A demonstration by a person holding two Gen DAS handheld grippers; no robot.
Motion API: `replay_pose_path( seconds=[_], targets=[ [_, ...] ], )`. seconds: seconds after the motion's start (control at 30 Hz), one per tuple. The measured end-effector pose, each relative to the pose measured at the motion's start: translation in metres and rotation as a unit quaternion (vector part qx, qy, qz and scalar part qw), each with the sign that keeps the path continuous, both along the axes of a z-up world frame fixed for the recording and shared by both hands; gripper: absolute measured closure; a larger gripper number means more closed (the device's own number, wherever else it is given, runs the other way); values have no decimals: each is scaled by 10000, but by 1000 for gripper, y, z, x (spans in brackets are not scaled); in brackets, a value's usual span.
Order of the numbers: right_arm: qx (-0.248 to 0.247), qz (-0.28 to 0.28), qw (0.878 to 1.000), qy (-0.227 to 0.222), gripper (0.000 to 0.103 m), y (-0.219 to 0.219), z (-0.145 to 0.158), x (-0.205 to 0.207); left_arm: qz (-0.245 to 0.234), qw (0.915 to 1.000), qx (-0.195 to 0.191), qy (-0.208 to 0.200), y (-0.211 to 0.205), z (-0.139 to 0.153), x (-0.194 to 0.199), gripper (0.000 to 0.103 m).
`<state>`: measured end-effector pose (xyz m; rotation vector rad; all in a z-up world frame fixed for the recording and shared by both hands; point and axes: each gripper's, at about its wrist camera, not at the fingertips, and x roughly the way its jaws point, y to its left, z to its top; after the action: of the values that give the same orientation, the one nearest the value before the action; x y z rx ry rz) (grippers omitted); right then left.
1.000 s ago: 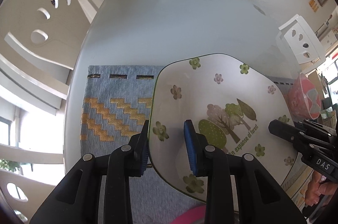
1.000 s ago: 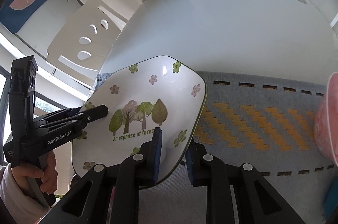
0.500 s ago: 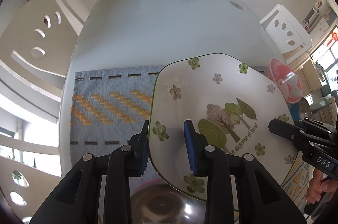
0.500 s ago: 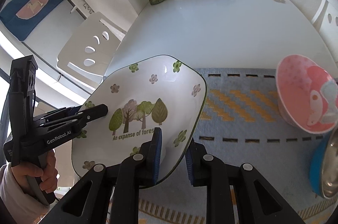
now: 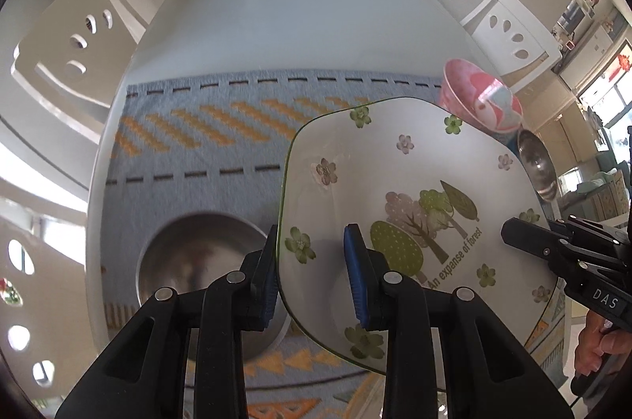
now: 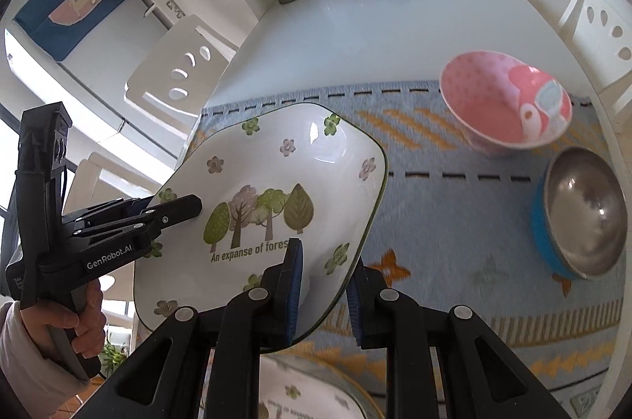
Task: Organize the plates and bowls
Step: 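Lift the second forest plate with both tools and carry it toward the stack, then carry the forest plate over the plate stack and lower it with both tools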
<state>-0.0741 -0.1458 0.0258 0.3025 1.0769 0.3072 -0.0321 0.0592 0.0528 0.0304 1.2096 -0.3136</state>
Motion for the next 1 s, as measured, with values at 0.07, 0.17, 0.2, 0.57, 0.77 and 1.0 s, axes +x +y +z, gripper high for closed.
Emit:
replay_pose_path(
  seconds=[0.07, 0.17, 0.2, 0.57, 0.77, 1.0],
  targets=[
    [0, 71, 10000, 18, 83, -2, 1, -3, 49, 10000, -22, 36, -2, 0, -11, 76],
    [-25, 184, 9998, 32, 83, -4, 2, -2, 111, 9999, -32, 73, -6, 0, -27, 76],
    [-24, 211, 9998, 28, 83, -4, 3, -1, 148, 9999, -35, 79, -7, 1, -33, 76],
    [-59, 481, 9988, 29, 83, -6, 4, -4, 449, 9989, -33, 130, -13, 0, -77, 76],
    [-50, 520, 9986, 117, 83, -8, 0, -9, 509, 9986, -8, 160, -20, -4, -98, 76],
    [-93, 608, 9980, 174, 83, -6, -2, -8, 623, 9978, -50, 235, -21, -9, -118, 76]
  ],
)
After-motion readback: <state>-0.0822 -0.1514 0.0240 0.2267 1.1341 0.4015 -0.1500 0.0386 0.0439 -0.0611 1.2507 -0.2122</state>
